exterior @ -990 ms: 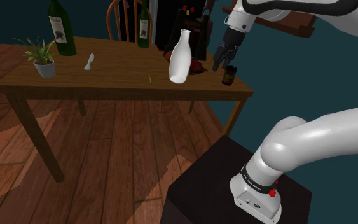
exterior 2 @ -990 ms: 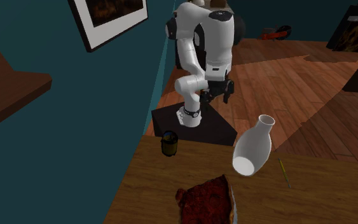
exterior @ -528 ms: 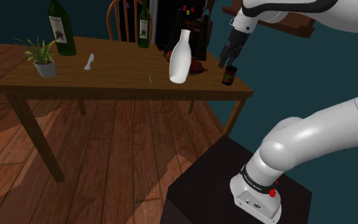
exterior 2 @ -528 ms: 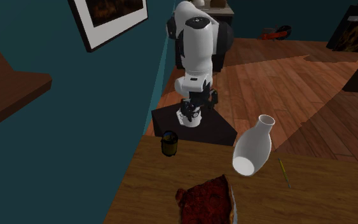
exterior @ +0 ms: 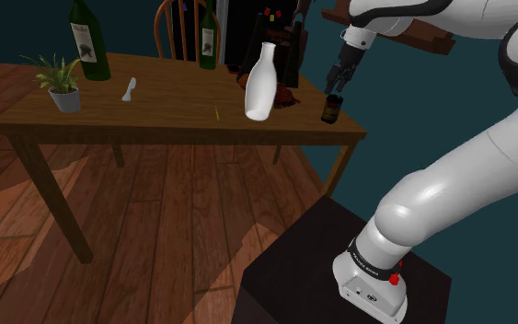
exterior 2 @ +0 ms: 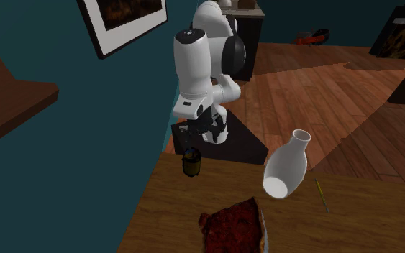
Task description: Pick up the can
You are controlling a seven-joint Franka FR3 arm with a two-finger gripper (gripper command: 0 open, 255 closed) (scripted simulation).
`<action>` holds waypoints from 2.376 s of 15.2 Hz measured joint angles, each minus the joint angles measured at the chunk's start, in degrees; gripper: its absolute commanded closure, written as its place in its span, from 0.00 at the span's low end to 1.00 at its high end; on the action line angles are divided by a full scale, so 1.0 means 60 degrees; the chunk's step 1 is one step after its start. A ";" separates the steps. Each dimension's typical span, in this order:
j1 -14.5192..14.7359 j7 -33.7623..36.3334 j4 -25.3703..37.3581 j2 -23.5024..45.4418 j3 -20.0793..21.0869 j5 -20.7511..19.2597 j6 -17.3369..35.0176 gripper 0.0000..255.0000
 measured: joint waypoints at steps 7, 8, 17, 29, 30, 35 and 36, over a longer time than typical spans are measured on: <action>-0.0092 -0.0722 0.0294 0.0833 -0.0574 0.0235 0.0543 0.00; -0.0098 -0.0743 0.0201 0.0847 -0.0590 0.0239 0.0650 0.00; -0.0108 -0.0769 -0.0106 0.0840 -0.0608 0.0237 0.0980 1.00; -0.0079 -0.0682 0.0684 0.0809 -0.0536 0.0231 0.0142 1.00; -0.0075 -0.0674 0.0832 0.0804 -0.0526 0.0230 -0.0012 1.00; -0.0054 -0.0671 0.1548 0.0856 -0.0512 0.0264 -0.0679 1.00; -0.0046 -0.0685 0.1724 0.0911 -0.0522 0.0292 -0.0807 1.00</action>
